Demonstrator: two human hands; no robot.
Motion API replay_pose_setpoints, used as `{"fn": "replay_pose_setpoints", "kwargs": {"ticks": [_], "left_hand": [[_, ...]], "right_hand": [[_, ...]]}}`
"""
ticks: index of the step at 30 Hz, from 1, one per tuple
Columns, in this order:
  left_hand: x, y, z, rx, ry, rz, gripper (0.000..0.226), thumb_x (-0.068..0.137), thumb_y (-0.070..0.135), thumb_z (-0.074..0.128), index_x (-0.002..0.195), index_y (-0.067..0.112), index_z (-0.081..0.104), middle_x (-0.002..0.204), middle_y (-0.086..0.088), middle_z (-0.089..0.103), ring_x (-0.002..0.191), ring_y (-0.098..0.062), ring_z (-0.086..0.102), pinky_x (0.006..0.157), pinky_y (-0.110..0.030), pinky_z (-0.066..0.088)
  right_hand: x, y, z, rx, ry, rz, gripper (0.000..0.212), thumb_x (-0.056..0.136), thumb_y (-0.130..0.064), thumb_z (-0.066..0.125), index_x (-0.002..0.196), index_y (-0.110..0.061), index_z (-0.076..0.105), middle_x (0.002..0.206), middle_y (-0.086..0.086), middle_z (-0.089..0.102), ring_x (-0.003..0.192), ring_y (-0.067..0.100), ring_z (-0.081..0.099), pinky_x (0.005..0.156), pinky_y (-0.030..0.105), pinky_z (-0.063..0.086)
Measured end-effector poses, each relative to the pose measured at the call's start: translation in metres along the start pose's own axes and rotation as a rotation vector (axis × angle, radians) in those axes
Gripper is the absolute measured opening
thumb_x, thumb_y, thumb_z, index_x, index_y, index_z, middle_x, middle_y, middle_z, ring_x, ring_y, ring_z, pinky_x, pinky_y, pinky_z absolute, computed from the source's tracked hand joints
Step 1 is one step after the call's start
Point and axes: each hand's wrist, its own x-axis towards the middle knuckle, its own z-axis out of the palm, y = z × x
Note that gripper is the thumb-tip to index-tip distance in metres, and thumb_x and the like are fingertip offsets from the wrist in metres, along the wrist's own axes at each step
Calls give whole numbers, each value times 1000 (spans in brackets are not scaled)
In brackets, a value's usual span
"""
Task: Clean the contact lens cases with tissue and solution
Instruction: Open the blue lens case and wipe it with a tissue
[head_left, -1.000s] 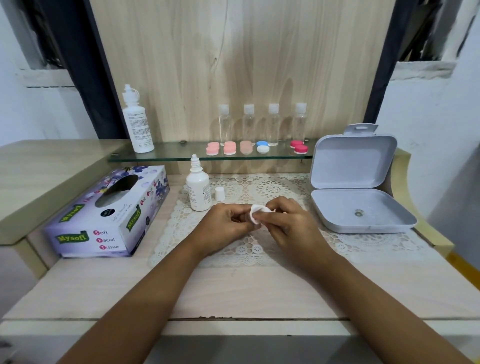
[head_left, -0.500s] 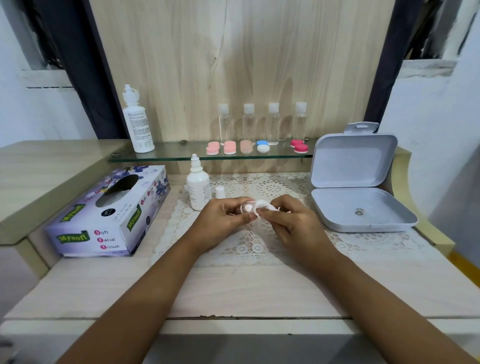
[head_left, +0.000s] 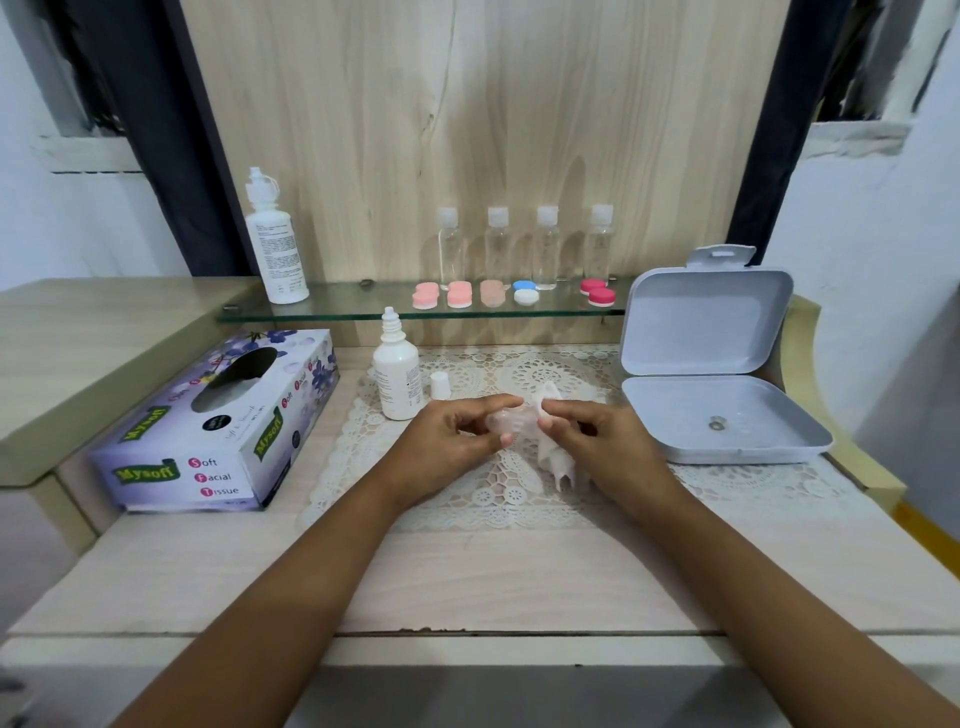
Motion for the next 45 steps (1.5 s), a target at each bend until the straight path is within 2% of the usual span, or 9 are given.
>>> {"fn": "replay_pose_setpoints", "kwargs": {"ticks": [5,10,14,18,24,27,34,42,45], "left_hand": [[0,0,2,-68,-1,-51,35,82,14,69,116,21,64,113,11,66,98,0,61,89,-19,50],[2,-2,5,-21,37,-33,17,92,22,53,100,28,67,107,12,66,95,-2,64,86,-20,51],[2,-6,2,241,75,-22,28,90,25,60,117,24,62,99,12,65,93,6,58,84,-5,40],[1,-7,-1,444,41,-16,38,88,26,62,125,19,59,122,8,59,114,-4,53,101,-21,39],[2,-10,-2,528,6,-25,35,88,24,62,122,18,61,121,4,60,112,-9,55,102,-31,42],[2,-11,-2,518,-10,-36,40,87,27,63,126,20,58,123,5,59,115,-9,53,104,-32,41],[-1,-4,-13,670,37,-26,41,84,38,64,119,20,52,112,5,49,107,-9,47,90,-22,39],[-1,-12,-17,933,-177,-232,70,93,56,36,144,9,27,151,-5,20,138,-21,19,112,-30,18],[-4,-11,-18,941,-193,-242,70,93,56,34,145,10,26,152,-5,18,139,-21,18,114,-31,17]], "right_hand": [[0,0,0,-57,7,11,22,85,-18,66,107,-16,69,92,-6,66,87,8,60,82,23,46],[0,1,1,-169,27,-80,24,85,-19,65,108,-18,69,108,-1,67,95,8,58,84,20,42],[0,1,-1,-342,20,-135,32,88,-21,61,120,-19,62,122,3,59,108,14,53,85,16,34],[0,4,-3,-520,-26,-129,45,87,-13,56,131,-17,51,130,8,51,117,21,48,90,20,30],[-3,13,-3,-575,-7,-167,37,86,-3,50,122,-11,54,113,14,59,100,30,54,75,29,34],[-7,11,-2,-616,3,-213,30,87,-2,50,116,-7,49,91,14,59,83,32,51,61,32,24],[-11,2,-1,-724,-52,-231,31,91,-16,52,114,3,57,105,22,60,101,36,51,84,38,41],[-17,-8,-2,-830,70,-345,28,76,-17,41,63,-2,60,65,11,57,56,30,57,50,37,52],[-15,-1,-2,-738,1,-283,16,85,-15,45,83,-3,55,79,16,57,74,35,55,68,37,46]]}}
